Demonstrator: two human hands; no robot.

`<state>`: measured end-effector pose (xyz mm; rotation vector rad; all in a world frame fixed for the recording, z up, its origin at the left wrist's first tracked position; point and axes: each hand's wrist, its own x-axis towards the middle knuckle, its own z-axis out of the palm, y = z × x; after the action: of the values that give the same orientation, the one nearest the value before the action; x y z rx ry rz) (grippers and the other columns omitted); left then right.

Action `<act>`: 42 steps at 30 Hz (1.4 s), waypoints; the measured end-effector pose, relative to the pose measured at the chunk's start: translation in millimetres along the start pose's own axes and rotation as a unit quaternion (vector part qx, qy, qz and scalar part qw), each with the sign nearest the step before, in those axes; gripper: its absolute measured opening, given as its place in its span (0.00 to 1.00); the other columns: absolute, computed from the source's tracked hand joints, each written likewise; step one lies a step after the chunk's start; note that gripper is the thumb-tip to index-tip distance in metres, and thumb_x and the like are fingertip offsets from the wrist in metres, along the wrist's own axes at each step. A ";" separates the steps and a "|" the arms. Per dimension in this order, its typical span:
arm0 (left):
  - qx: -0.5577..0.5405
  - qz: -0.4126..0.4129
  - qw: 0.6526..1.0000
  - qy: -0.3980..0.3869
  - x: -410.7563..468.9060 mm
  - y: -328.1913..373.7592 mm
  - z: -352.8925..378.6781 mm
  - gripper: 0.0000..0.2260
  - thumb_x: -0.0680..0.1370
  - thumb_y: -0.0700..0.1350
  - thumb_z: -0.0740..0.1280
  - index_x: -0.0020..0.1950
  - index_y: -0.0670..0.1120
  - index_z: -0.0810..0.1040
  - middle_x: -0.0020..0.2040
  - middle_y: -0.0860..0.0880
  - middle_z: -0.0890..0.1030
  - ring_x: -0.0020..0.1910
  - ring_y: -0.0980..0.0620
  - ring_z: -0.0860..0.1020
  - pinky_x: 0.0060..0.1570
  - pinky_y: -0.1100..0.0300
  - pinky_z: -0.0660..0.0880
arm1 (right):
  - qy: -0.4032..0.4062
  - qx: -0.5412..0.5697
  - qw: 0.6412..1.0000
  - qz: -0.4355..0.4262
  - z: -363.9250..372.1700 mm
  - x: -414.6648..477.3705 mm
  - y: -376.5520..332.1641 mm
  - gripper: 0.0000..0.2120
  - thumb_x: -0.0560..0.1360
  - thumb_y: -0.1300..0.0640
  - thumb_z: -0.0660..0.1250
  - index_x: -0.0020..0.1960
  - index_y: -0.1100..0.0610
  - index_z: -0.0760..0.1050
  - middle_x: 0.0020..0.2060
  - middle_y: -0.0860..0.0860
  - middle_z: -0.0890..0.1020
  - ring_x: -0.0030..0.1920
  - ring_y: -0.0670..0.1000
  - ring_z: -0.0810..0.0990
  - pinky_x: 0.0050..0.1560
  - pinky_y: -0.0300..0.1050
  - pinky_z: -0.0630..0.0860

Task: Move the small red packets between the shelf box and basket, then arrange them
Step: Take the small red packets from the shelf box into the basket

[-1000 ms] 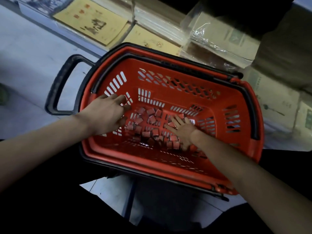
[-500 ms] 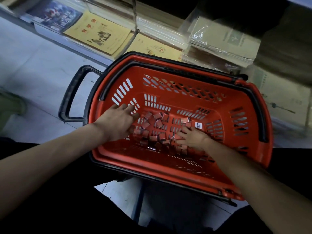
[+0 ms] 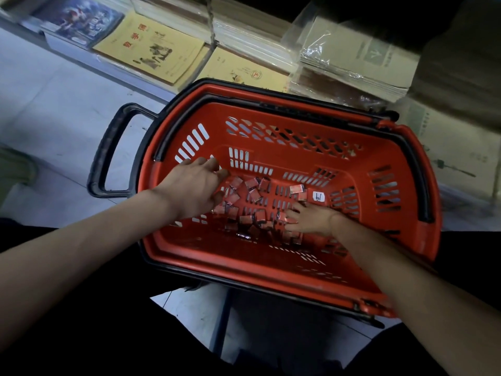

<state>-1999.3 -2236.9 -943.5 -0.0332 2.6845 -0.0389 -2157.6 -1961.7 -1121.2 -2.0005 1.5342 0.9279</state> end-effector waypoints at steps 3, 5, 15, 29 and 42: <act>-0.010 0.003 1.000 0.009 2.4 -0.8 -2.7 0.26 0.81 0.58 0.59 0.78 0.49 0.66 0.67 0.45 0.74 0.65 0.43 0.74 0.64 0.47 0.73 | 0.003 0.012 1.000 -0.005 -0.9 -3.3 1.9 0.39 0.69 0.74 0.68 0.72 0.49 0.58 0.75 0.61 0.57 0.71 0.66 0.60 0.53 0.57 0.79; -0.010 0.001 1.000 0.010 3.1 -0.6 -3.2 0.26 0.82 0.58 0.59 0.78 0.49 0.66 0.66 0.45 0.74 0.65 0.43 0.74 0.64 0.47 0.72 | 0.001 0.008 1.000 0.011 -0.4 -0.2 -1.6 0.41 0.68 0.74 0.70 0.72 0.48 0.59 0.74 0.59 0.58 0.70 0.67 0.60 0.52 0.57 0.80; -0.004 -0.004 1.000 -0.004 9.7 1.8 -5.4 0.26 0.82 0.57 0.60 0.78 0.50 0.67 0.66 0.46 0.75 0.65 0.43 0.74 0.65 0.48 0.70 | 0.003 0.138 0.983 0.125 -4.2 -2.0 -9.4 0.43 0.71 0.76 0.65 0.78 0.47 0.58 0.76 0.57 0.59 0.75 0.69 0.56 0.61 0.56 0.77; -0.515 -0.148 0.842 -0.061 34.2 26.9 -28.9 0.14 0.84 0.52 0.63 0.62 0.45 0.81 0.50 0.45 0.85 0.43 0.50 0.81 0.40 0.60 0.76 | 0.252 0.425 0.833 0.249 -83.7 -65.6 33.2 0.21 0.66 0.61 0.74 0.45 0.44 0.66 0.45 0.48 0.70 0.46 0.53 0.73 0.41 0.48 0.72; -0.922 -0.178 0.327 -0.106 26.6 74.4 -82.2 0.22 0.83 0.53 0.52 0.40 0.43 0.79 0.30 0.46 0.80 0.27 0.50 0.80 0.33 0.60 0.79 | 0.368 0.492 0.753 0.236 -234.4 -118.0 3.8 0.20 0.71 0.56 0.71 0.59 0.51 0.66 0.55 0.51 0.73 0.51 0.52 0.76 0.51 0.53 0.75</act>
<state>-2060.7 -2161.5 -883.9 -1.1049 0.8723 2.4359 -2123.8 -2050.0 -876.4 -1.1706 2.2917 -0.6391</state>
